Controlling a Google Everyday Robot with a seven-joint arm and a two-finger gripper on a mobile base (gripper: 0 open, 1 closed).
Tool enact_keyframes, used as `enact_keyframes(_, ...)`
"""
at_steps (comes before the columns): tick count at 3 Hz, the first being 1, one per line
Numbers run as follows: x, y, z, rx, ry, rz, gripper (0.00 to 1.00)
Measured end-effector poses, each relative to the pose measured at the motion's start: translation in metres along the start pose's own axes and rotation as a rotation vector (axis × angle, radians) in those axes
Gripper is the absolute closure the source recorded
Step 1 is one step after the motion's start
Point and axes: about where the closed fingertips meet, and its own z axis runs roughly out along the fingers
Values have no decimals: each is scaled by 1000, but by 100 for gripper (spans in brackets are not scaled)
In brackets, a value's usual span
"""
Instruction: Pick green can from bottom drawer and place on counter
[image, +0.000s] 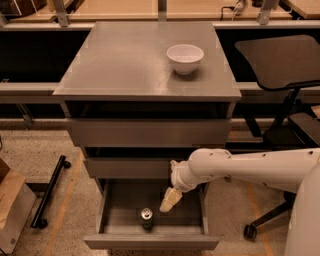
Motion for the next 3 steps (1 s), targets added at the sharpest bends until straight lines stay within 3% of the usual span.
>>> enact_keyframes(1,5,4,5,-18,22,0,0)
enact_keyframes(3,28,28,61,-41,21,40,0)
